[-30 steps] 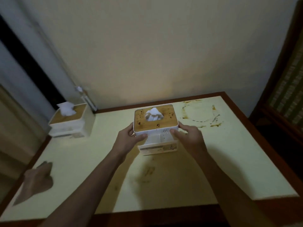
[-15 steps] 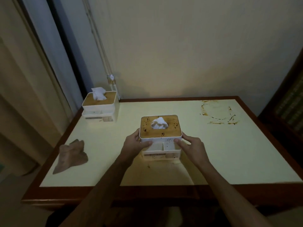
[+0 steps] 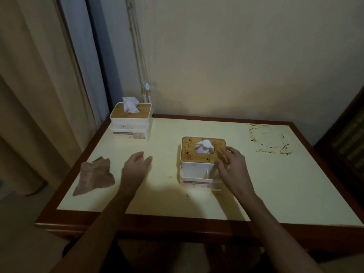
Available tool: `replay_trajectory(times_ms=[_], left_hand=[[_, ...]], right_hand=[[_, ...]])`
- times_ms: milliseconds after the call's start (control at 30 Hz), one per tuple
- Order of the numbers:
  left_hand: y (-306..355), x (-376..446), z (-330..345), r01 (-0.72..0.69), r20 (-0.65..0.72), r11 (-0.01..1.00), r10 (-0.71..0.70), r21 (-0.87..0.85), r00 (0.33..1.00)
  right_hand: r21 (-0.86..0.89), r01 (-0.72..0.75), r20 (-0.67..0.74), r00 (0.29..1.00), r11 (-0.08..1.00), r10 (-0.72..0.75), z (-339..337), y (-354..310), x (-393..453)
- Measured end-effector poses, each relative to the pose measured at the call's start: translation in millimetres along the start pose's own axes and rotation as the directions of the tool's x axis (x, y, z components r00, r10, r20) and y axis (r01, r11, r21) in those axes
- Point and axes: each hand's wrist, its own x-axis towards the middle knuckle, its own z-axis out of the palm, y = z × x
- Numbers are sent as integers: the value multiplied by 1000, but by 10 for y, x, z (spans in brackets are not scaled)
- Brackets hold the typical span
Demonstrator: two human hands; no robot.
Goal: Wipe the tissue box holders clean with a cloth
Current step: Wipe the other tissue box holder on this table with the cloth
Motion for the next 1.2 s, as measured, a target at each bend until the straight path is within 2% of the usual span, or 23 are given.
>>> replay_trajectory(times_ms=[67, 100, 200, 267, 367, 433, 600, 667, 767, 833, 933, 967, 1100, 1200], left_hand=[[-130, 90, -216, -5, -101, 993, 16, 117, 995], [-178, 120, -290, -7, -105, 975, 31, 221, 994], [-259, 178, -421, -85, -108, 827, 173, 555, 979], [-375, 235, -504, -80, -130, 735, 224, 673, 966], [-648, 408, -667, 1, -179, 726, 169, 687, 969], [-790, 497, -750, 11, -159, 746, 128, 665, 979], [-893, 568, -813, -177, -65, 725, 293, 666, 954], [-893, 546, -790, -244, -60, 783, 337, 572, 940], [-835, 502, -750, -259, -26, 844, 307, 470, 951], [-823, 491, -723, -268, 22, 813, 301, 517, 953], [-795, 457, -698, -122, -68, 700, 238, 704, 969], [-800, 453, -691, -112, -73, 684, 235, 721, 969], [-869, 496, -657, -305, 98, 686, 324, 660, 941], [-718, 475, -562, -375, 185, 685, 337, 624, 923]], right_hand=[[-31, 102, 27, 994, 994, -102, 76, -140, 73], [-51, 133, 40, 991, 990, -131, 112, -187, 108], [-139, 187, 101, 980, 973, -174, 209, -212, 209], [-215, 210, 159, 971, 954, -178, 252, -174, 265], [-270, 209, 216, 964, 940, -152, 282, -165, 326], [-279, 206, 241, 960, 938, -139, 282, -190, 362], [-381, 237, 326, 939, 893, -110, 291, -245, 415], [-389, 234, 335, 937, 891, -100, 290, -282, 433], [-403, 226, 312, 945, 887, -99, 277, -340, 457], [-391, 202, 314, 946, 898, -76, 279, -332, 476], [-261, 132, 315, 948, 956, -45, 268, -303, 491], [-215, 113, 318, 947, 970, -39, 251, -301, 490], [-166, 102, 327, 944, 981, -43, 137, -264, 473], [-160, 129, 311, 947, 979, -74, 60, -202, 484]])
